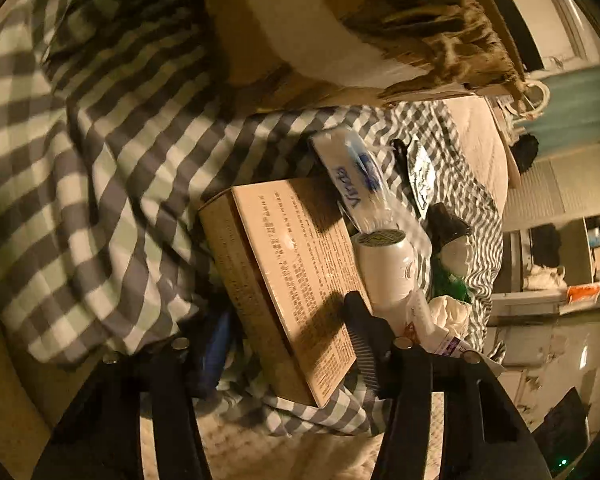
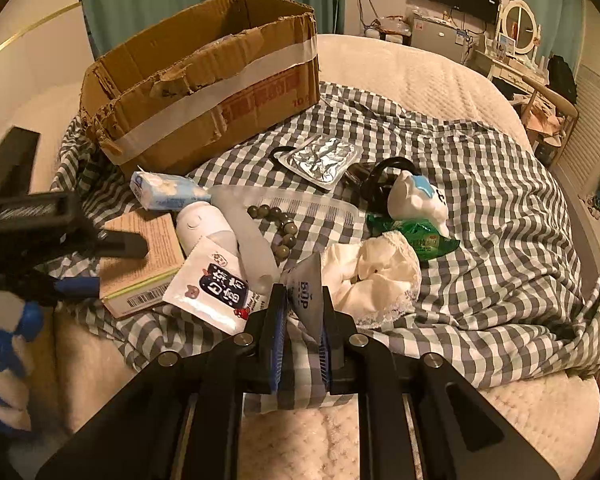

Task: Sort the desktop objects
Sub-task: 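Grasp the tan medicine box with the left tool while the right tool grasps a white tube, then carry the tan box and white tube into the cardboard box and release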

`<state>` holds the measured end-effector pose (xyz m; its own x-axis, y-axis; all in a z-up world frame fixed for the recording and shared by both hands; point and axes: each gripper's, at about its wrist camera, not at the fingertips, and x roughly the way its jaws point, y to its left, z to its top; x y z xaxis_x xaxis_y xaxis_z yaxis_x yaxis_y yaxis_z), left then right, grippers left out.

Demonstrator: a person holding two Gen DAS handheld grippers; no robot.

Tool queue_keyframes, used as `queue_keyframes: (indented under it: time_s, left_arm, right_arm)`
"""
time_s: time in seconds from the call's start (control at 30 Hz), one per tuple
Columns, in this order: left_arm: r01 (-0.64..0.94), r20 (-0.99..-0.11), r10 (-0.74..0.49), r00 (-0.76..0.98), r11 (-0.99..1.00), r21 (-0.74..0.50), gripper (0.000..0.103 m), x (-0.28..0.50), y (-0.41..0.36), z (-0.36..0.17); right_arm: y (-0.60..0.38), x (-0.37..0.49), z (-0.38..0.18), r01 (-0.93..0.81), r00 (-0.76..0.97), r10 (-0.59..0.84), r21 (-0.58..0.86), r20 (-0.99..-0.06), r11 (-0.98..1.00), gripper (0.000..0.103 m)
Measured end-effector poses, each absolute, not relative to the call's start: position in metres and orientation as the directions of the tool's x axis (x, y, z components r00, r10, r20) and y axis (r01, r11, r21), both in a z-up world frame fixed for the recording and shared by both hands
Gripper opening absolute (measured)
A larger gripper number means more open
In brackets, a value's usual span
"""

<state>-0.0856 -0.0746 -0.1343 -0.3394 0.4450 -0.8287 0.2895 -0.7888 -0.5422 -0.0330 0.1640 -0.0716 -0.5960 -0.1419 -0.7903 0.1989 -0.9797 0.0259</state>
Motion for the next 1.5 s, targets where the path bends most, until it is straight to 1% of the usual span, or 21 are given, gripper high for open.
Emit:
queue_keyframes:
  time_s: [0.13, 0.2, 0.33, 0.4, 0.5, 0.57, 0.7, 0.73, 0.8, 0.83, 0.9, 1.0, 1.07, 1.37, 1.5]
  left_arm:
    - [0.233, -0.822, 0.417, -0.388, -0.819, -0.525, 0.042, -0.071, -0.077, -0.113]
    - [0.19, -0.82, 0.387, -0.421, -0.847, -0.497, 0.041, -0.059, -0.078, -0.097]
    - [0.112, -0.802, 0.373, -0.466, -0.875, -0.472, 0.034, -0.046, -0.087, -0.07]
    - [0.084, -0.821, 0.333, -0.464, -0.906, -0.415, 0.03, -0.043, -0.086, -0.06]
    - [0.02, -0.834, 0.285, -0.472, -0.942, -0.334, 0.03, -0.037, -0.079, -0.05]
    - [-0.034, -0.867, 0.239, -0.436, -0.968, -0.25, 0.03, -0.039, -0.066, -0.055]
    - [-0.07, -0.916, 0.141, -0.376, -0.99, -0.123, 0.031, -0.046, -0.043, -0.082]
    - [-0.088, -0.944, 0.097, -0.315, -0.994, -0.072, 0.032, -0.052, -0.032, -0.097]
    - [-0.105, -0.969, 0.044, -0.244, -0.994, -0.019, 0.03, -0.057, -0.026, -0.115]
    - [-0.1, -0.968, 0.043, -0.246, -0.995, -0.018, 0.029, -0.058, -0.026, -0.117]
    - [-0.102, -0.939, 0.105, -0.328, -0.992, -0.076, 0.028, -0.053, -0.032, -0.099]
    - [-0.091, -0.898, 0.13, -0.42, -0.991, -0.101, 0.028, -0.04, -0.044, -0.075]
    - [-0.071, -0.872, 0.148, -0.467, -0.989, -0.13, 0.028, -0.033, -0.055, -0.062]
    - [-0.064, -0.813, 0.17, -0.558, -0.985, -0.162, 0.029, -0.026, -0.085, -0.021]
    - [-0.06, -0.799, 0.18, -0.574, -0.982, -0.178, 0.029, -0.025, -0.099, -0.01]
  right_arm:
    - [0.167, -0.031, -0.072, 0.201, -0.595, -0.137, 0.018, -0.792, -0.98, 0.014]
    - [0.168, -0.03, -0.072, 0.202, -0.597, -0.133, 0.013, -0.791, -0.979, 0.014]
    - [0.164, -0.026, -0.064, 0.221, -0.617, -0.118, -0.027, -0.778, -0.975, 0.014]
    - [0.161, -0.023, -0.057, 0.231, -0.633, -0.11, -0.051, -0.766, -0.972, 0.014]
    - [0.159, -0.018, -0.046, 0.234, -0.653, -0.107, -0.065, -0.75, -0.97, 0.014]
    - [0.16, -0.015, -0.038, 0.229, -0.661, -0.117, -0.051, -0.741, -0.972, 0.014]
    - [0.161, -0.013, -0.03, 0.225, -0.663, -0.129, -0.032, -0.737, -0.974, 0.014]
    - [0.16, -0.013, -0.03, 0.226, -0.659, -0.129, -0.032, -0.741, -0.974, 0.014]
    - [0.158, -0.014, -0.03, 0.224, -0.657, -0.129, -0.029, -0.743, -0.974, 0.014]
    - [0.158, -0.013, -0.03, 0.224, -0.652, -0.134, -0.021, -0.746, -0.974, 0.014]
    - [0.157, -0.012, -0.031, 0.223, -0.647, -0.134, -0.018, -0.751, -0.975, 0.014]
    - [0.159, -0.009, -0.031, 0.224, -0.634, -0.138, -0.009, -0.761, -0.975, 0.014]
    - [0.161, -0.007, -0.027, 0.233, -0.631, -0.154, 0.004, -0.761, -0.972, 0.011]
    - [0.162, 0.002, 0.009, 0.225, -0.655, -0.18, 0.038, -0.734, -0.974, 0.01]
    - [0.156, 0.007, 0.024, 0.223, -0.662, -0.164, 0.017, -0.731, -0.975, 0.01]
